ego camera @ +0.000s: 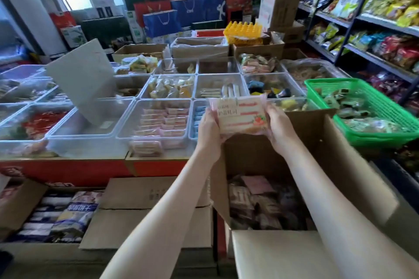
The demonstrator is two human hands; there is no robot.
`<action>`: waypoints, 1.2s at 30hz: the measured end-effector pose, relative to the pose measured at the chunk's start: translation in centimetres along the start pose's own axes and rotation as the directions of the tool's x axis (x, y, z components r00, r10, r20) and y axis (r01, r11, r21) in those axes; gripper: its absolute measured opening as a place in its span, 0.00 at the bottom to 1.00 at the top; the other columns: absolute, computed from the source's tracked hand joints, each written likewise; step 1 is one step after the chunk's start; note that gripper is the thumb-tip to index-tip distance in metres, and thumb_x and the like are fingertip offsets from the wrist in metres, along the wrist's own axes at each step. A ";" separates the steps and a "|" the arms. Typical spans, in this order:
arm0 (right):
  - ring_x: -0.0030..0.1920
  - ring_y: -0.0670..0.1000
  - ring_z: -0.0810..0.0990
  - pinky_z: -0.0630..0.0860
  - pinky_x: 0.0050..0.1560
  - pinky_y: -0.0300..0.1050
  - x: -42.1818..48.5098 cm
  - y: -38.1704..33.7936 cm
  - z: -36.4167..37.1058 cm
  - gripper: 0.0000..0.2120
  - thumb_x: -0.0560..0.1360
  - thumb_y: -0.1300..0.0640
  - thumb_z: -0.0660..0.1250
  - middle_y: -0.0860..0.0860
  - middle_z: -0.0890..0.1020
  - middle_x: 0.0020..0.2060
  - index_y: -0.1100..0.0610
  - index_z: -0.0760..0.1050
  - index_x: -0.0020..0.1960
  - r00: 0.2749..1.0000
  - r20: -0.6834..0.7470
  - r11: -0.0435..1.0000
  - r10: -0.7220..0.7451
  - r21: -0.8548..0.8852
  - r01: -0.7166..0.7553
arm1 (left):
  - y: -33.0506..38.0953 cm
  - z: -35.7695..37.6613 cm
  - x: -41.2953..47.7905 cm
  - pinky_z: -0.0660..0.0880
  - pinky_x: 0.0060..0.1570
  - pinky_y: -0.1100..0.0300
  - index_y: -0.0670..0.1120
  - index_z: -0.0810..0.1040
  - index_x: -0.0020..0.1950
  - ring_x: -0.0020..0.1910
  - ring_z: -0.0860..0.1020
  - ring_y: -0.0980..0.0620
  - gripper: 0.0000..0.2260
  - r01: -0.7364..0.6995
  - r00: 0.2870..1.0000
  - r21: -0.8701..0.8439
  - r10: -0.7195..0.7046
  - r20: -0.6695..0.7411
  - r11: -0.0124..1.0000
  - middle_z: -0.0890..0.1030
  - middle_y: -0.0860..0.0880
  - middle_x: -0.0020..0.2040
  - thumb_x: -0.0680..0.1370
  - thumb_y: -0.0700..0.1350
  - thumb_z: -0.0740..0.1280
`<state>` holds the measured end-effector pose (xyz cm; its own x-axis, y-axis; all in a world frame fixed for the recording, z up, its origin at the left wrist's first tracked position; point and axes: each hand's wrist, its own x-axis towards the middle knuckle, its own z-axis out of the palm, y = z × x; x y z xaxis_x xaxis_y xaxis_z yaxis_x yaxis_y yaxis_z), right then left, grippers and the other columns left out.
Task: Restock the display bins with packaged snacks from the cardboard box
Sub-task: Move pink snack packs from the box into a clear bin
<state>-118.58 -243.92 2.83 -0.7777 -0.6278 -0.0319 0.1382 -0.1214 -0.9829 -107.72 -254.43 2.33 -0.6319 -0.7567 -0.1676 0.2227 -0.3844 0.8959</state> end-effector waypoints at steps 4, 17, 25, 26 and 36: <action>0.54 0.55 0.81 0.77 0.51 0.51 3.5 -1.6 7.6 0.09 0.80 0.50 0.60 0.54 0.82 0.50 0.52 0.77 0.50 0.988 0.104 0.976 -0.117 -0.170 0.134 | 6.0 -7.0 4.5 0.74 0.37 0.55 0.47 0.72 0.53 0.42 0.80 0.47 0.14 -0.110 0.994 0.068 0.110 -0.001 0.992 0.81 0.45 0.46 0.84 0.51 0.50; 0.41 0.57 0.81 0.77 0.46 0.54 18.7 8.4 23.3 0.12 0.72 0.68 0.65 0.54 0.82 0.35 0.52 0.74 0.35 0.995 0.071 0.652 -0.074 -0.751 0.102 | 9.8 -27.3 25.4 0.78 0.45 0.53 0.52 0.81 0.43 0.37 0.80 0.48 0.12 -0.127 0.991 0.782 0.107 0.077 0.611 0.83 0.47 0.41 0.76 0.36 0.64; 0.36 0.51 0.74 0.66 0.32 0.40 21.2 14.8 23.7 0.05 0.76 0.63 0.65 0.48 0.76 0.32 0.58 0.74 0.41 0.999 0.005 0.511 0.035 -0.860 -0.014 | 4.6 -29.7 31.6 0.78 0.48 0.54 0.49 0.81 0.45 0.46 0.81 0.46 0.12 -0.073 0.995 0.837 -0.022 0.100 0.542 0.84 0.45 0.47 0.75 0.35 0.61; 0.36 0.50 0.74 0.67 0.33 0.40 21.4 15.0 23.9 0.06 0.76 0.63 0.64 0.48 0.76 0.32 0.57 0.74 0.41 0.999 0.019 0.511 0.039 -0.859 -0.004 | 4.3 -29.9 32.2 0.76 0.48 0.57 0.49 0.80 0.49 0.48 0.80 0.47 0.13 -0.090 0.993 0.857 -0.015 0.113 0.507 0.83 0.47 0.50 0.75 0.34 0.60; 0.40 0.44 0.79 0.79 0.50 0.45 24.2 14.3 23.7 0.11 0.75 0.68 0.65 0.49 0.80 0.36 0.54 0.77 0.39 0.986 0.142 0.712 0.087 -0.701 0.038 | 2.2 -31.6 36.4 0.70 0.56 0.63 0.55 0.60 0.76 0.62 0.72 0.49 0.28 -0.325 0.893 0.913 -0.237 0.382 0.245 0.69 0.44 0.68 0.80 0.32 0.56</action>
<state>-120.90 -279.04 -7.72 -0.6677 -0.7388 -0.0915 -0.3609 0.4287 -0.8282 -106.72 -299.55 -14.78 -0.9006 -0.3829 -0.2055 -0.4181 0.6347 0.6498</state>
